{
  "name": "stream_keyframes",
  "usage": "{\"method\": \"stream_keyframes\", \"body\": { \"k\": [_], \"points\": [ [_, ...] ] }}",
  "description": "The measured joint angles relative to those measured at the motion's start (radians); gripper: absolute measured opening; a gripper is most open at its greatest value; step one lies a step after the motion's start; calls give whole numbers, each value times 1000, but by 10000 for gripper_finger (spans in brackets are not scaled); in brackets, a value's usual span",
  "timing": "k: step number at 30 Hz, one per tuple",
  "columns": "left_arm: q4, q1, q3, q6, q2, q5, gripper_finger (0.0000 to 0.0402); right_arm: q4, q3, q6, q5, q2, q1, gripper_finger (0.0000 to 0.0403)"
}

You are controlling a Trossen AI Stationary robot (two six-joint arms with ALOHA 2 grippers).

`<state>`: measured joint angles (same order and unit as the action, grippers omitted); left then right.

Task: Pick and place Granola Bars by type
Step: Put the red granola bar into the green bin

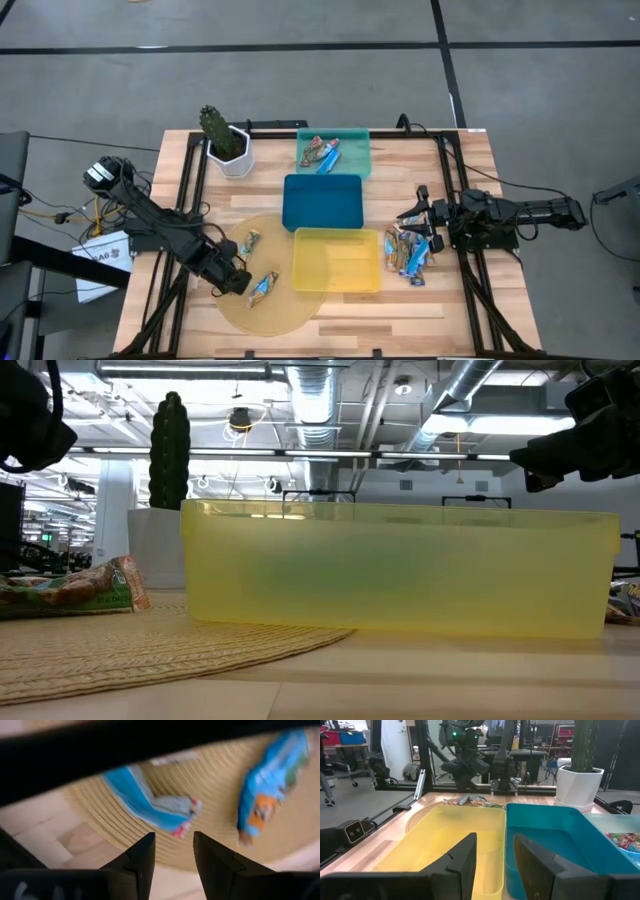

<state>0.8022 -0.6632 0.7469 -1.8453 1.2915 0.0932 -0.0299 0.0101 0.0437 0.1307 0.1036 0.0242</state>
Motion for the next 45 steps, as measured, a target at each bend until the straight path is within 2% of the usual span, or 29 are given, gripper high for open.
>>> {"method": "stream_keyframes", "body": {
  "k": [8, 17, 23, 28, 32, 38, 45],
  "points": [
    [75, 20, 0, -50, 2, -21, 126, 0, 0, 0, 0, 0, 0, 124],
    [105, 56, 0, -30, 5, -21, 129, 0, 0, 0, 0, 0, 0, 124],
    [61, 74, -38, -16, 5, 1, 174, 0, 0, 0, 0, 0, 0, 124],
    [-73, 82, -141, -25, 5, 49, 220, 0, 0, 0, 0, 0, 0, 124],
    [-159, 83, -202, -44, 5, 42, 232, 0, 0, 0, 0, 0, 0, 124],
    [-183, 93, -218, -40, 2, 43, 211, 0, 0, 0, 0, 0, 0, 124],
    [-185, 93, -220, -5, 3, 59, 138, 0, 0, 0, 0, 0, 0, 124]
  ]
}}
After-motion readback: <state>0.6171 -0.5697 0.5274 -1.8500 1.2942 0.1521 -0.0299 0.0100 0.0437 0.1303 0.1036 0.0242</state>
